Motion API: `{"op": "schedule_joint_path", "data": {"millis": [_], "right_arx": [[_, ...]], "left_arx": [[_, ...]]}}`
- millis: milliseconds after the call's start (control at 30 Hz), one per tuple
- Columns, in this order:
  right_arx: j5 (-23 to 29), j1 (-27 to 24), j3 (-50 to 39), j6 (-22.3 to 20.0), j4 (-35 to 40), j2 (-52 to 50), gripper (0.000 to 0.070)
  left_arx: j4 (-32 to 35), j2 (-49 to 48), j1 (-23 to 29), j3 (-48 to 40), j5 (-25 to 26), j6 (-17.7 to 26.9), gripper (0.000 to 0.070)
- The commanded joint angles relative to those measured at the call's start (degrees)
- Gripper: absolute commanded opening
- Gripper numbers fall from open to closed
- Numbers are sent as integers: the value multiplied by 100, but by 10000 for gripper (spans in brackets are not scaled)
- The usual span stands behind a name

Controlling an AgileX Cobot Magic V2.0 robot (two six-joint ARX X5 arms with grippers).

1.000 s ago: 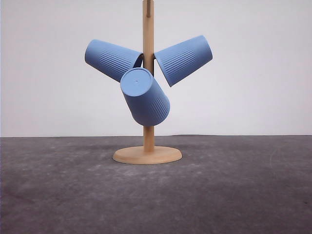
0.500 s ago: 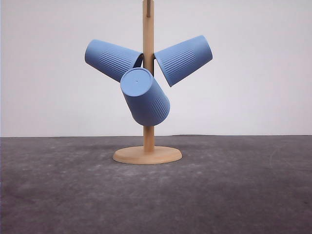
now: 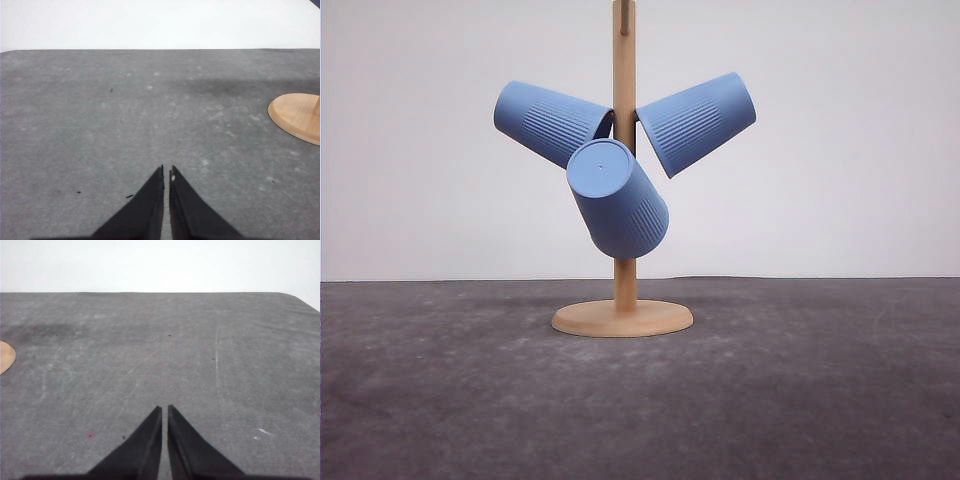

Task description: Place three cups

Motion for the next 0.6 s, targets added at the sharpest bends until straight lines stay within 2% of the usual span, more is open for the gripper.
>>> {"op": "schedule_joint_path", "data": {"millis": [0,567], "right_arx": [[9,-7,-22,77,55,7,16],[9,-7,-22,76,55,7,16]], "left_arx": [[-33,-7,11,-114,-4,2,0],[-33,-7,11,-114,-4,2,0]]}}
